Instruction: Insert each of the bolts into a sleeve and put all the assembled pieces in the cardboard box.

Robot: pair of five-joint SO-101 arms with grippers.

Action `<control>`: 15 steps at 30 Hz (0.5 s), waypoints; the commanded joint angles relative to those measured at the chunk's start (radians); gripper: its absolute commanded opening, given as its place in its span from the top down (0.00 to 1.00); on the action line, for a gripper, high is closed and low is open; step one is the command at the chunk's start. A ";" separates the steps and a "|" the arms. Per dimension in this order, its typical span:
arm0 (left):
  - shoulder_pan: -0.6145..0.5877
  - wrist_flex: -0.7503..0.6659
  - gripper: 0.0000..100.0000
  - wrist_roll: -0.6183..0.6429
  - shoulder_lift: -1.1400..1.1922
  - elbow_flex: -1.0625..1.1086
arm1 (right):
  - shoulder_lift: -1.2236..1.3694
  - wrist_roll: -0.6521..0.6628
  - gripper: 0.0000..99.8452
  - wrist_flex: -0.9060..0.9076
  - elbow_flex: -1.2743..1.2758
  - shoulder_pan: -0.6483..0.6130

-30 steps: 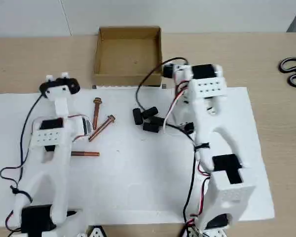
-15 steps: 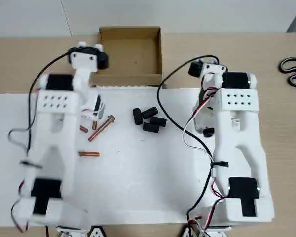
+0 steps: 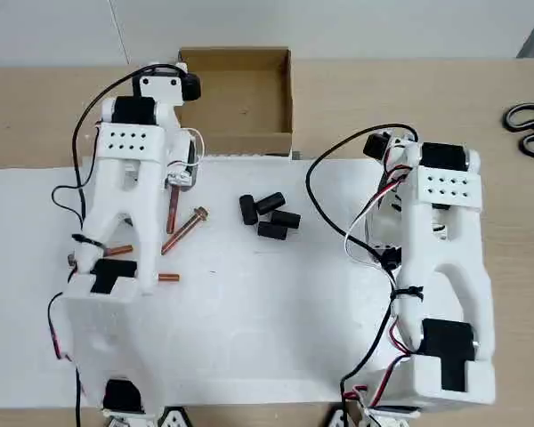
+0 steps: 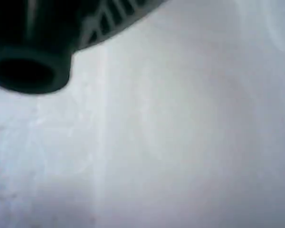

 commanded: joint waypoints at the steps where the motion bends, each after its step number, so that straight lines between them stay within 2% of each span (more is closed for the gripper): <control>1: -0.009 0.025 0.91 0.006 0.021 -0.065 | -0.056 -0.008 0.99 -0.008 -0.005 0.013; 5: -0.009 0.020 0.87 0.006 0.058 -0.071 | -0.054 -0.008 0.99 -0.008 -0.005 0.012; 15: -0.021 -0.032 0.87 -0.026 0.132 -0.071 | -0.056 -0.008 0.99 -0.007 -0.003 0.012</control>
